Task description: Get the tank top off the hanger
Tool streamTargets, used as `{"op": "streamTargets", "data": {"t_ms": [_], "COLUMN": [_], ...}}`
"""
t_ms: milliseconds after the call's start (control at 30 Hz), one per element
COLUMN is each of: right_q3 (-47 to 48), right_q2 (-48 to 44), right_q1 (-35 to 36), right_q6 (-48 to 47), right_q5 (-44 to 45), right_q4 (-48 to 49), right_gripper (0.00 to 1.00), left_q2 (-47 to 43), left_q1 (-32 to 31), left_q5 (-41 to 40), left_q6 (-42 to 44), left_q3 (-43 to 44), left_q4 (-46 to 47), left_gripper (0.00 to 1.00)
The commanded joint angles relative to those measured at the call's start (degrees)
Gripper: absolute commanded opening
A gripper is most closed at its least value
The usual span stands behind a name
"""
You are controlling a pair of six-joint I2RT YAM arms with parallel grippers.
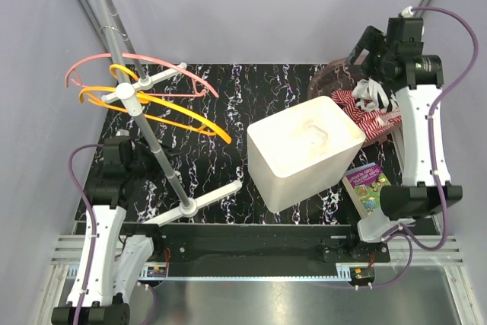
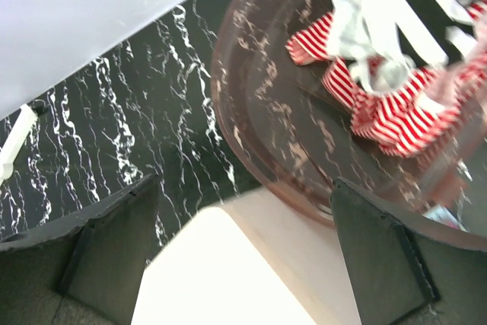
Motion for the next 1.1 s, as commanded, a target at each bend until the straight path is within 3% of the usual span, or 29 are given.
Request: {"op": "streamTargets", "data": {"t_ms": [0,200,367,500,1067], "right_q3": [-6.6,-15.5,-20.3,-21.5,-20.3], "right_q2": [-8.3,-14.2,-16.7,-16.9,-19.2], "right_q1": [-0.2,-0.2,-0.3,-0.3,-0.3], "right_q6": [1.5,0.6,0.2,0.1,4.0], "right_q5": [1.2,3.3,4.9,5.2,1.9], "right_q4": [-3.2,-5.5,-5.7,-6.9,-7.4], "right_gripper": [1.00,1.00,1.00,1.00,1.00], "left_q2": [-1.7,-1.9,-4.2,-6.9,-15.4], "left_q1": [-0.1,-0.1,-0.1,-0.1,-0.1], "left_q5": [1.2,-0.4,-4.0,-6.1,-12.3], "left_q6": [1.4,0.6,-5.8,-11.5,-20.3], "left_q3": [1.2,2.1,2.4,2.1,2.6], "left_q4": [1.2,1.3,1.1,-0.3,-1.2], "left_gripper": [0.67,0.71,0.74,0.78,0.90]}}
